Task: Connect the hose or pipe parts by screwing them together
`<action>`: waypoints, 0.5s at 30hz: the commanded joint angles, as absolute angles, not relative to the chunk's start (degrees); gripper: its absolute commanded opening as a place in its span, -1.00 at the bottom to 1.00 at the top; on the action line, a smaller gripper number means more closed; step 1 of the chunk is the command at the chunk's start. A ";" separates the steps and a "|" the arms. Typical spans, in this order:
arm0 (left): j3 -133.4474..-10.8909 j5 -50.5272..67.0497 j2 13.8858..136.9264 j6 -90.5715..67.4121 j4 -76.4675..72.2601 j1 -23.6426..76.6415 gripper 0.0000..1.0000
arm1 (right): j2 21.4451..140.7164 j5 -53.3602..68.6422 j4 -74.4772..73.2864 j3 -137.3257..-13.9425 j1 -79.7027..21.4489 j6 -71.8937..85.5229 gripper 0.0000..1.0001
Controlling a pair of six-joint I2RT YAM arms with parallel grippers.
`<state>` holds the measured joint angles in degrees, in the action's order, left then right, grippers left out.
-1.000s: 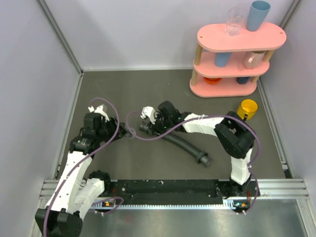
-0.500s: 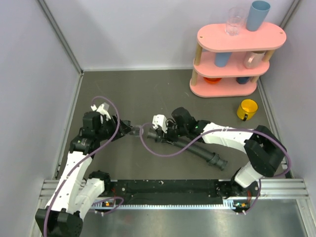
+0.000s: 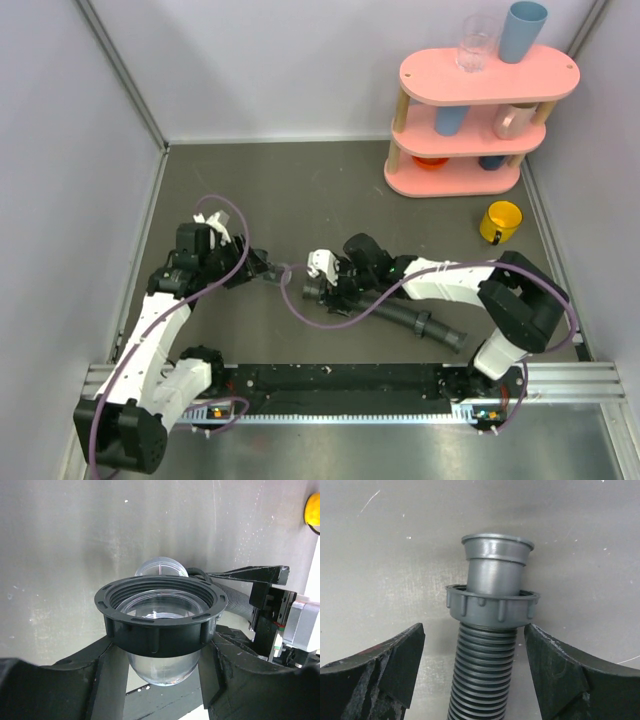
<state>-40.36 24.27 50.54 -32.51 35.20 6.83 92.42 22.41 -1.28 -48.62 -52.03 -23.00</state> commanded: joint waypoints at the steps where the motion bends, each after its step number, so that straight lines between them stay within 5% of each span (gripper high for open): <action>1: -43.51 22.07 49.57 -30.15 35.16 6.50 -1.00 | 89.65 24.17 8.15 -45.53 -52.65 -21.45 0.62; 15: -39.99 22.85 49.04 -30.06 33.75 6.50 -1.00 | 92.55 23.64 20.56 -41.14 -51.86 -17.05 0.66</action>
<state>-40.10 22.20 50.24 -30.92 36.07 6.79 92.12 22.72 12.71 -42.26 -51.94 -18.81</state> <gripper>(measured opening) 0.545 0.833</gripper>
